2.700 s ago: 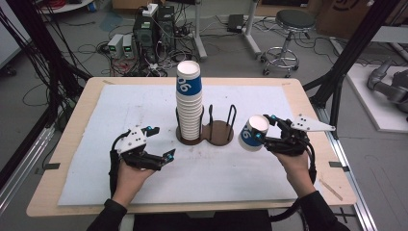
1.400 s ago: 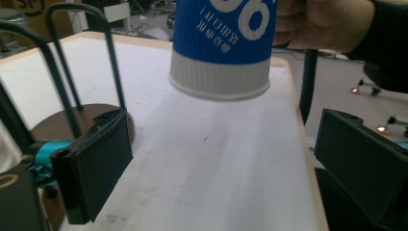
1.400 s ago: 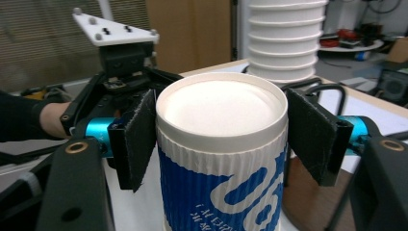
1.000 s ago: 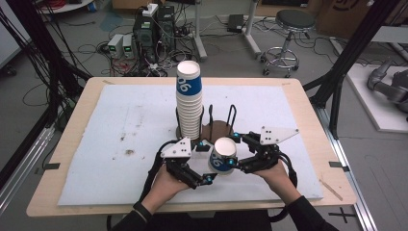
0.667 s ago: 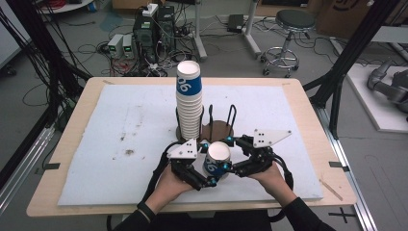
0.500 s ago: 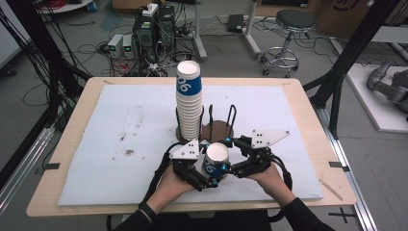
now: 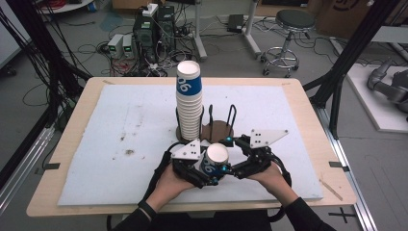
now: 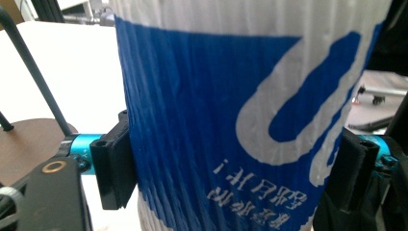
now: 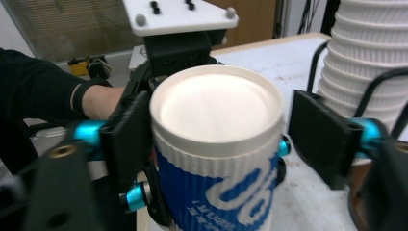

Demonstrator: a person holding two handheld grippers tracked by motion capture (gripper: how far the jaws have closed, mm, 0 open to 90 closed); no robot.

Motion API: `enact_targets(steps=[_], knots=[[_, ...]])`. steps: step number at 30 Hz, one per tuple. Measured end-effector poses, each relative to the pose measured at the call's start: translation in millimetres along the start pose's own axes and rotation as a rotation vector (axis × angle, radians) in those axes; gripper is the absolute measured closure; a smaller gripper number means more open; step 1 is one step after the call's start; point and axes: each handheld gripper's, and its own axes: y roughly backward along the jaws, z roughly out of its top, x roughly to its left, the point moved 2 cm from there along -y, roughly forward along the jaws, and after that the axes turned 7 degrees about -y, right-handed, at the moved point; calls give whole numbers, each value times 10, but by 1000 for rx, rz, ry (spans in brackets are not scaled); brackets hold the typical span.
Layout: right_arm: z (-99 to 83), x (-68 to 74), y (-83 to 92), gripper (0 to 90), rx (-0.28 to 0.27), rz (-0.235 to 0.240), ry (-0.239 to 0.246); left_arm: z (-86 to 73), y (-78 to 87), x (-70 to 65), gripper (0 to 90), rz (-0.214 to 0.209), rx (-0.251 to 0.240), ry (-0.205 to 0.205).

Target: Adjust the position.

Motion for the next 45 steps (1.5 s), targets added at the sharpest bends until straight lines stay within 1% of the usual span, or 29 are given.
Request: enact_targets(steps=[1, 2, 3, 4, 5, 6, 7, 8, 9, 10, 11, 12, 14, 15, 16, 19, 21, 22, 23, 24, 25, 26, 27, 28, 29, 30, 36, 38, 45], knots=[[0, 0, 0, 224, 0, 0, 0, 4, 5, 3, 211, -2, 9, -6], [18, -15, 23, 212, 5, 10, -30, 21, 14, 5, 216, -3, 44, -22], [18, -15, 23, 212, 5, 10, -30, 21, 14, 5, 218, -3, 44, -22], [41, -20, 46, 207, 29, 2, -22, 29, 17, 6, 220, -4, 67, -32], [41, -20, 46, 207, 29, 2, -22, 37, 16, 4, 220, -5, 92, -40], [67, -8, 58, 207, 62, -8, -5, 47, 10, -2, 221, -2, 127, -49], [67, -8, 58, 207, 62, -8, -5, 47, 10, -2, 223, -2, 127, -49], [91, 6, 53, 206, 98, -13, 10, 54, 5, -6, 224, -2, 152, -59], [91, 6, 53, 206, 98, -13, 10, 60, 0, -7, 224, 0, 175, -73], [96, 27, 30, 206, 144, -22, 30, 64, -8, -12, 226, 3, 197, -83], [96, 27, 30, 206, 144, -22, 30, 68, -16, -19, 226, 7, 215, -92], [91, 41, 11, 207, 171, -27, 31, 71, -22, -24, 228, 7, 235, -99], [69, 63, -49, 213, 221, -36, 45, 87, -35, -42, 230, 18, 264, -112], [69, 63, -49, 213, 221, -36, 45, 87, -35, -42, 230, 18, 264, -112], [50, 58, -80, 266, 259, -43, 55, 94, -32, -43, 230, 20, 264, -116], [45, 52, -79, 292, 269, -40, 67, 105, -11, -42, 219, 34, 241, -111], [61, 42, -50, 295, 248, -39, 72, 106, 15, -37, 197, 44, 182, -112], [80, 24, -10, 296, 214, -27, 46, 104, 31, -30, 166, 46, 148, -112], [80, 24, -10, 296, 214, -27, 46, 100, 47, -25, 166, 48, 115, -105], [87, -7, 43, 298, 168, -17, 29, 95, 67, -18, 137, 53, 86, -93], [87, -7, 43, 298, 168, -17, 29, 87, 82, -11, 137, 61, 50, -74], [92, -39, 91, 298, 119, -10, 14, 77, 96, 0, 110, 64, 20, -56], [92, -39, 91, 298, 119, -10, 14, 65, 108, 13, 110, 67, -8, -34], [102, -51, 134, 299, 86, -4, -6, 52, 118, 28, 83, 69, -33, -16], [102, -51, 134, 299, 86, -4, -6, 42, 124, 40, 83, 67, -56, 4], [109, -53, 161, 299, 58, 0, -17, 30, 129, 56, 83, 53, -78, 17], [99, -60, 162, 298, 33, 14, -34, 47, 130, 52, 88, 43, -101, 18], [92, -52, 149, 298, 34, 20, -29, 49, 154, 61, 151, 37, -100, 19], [87, -59, 151, 295, 47, 13, -26, 100, 214, 74, 187, 39, -28, -19]])
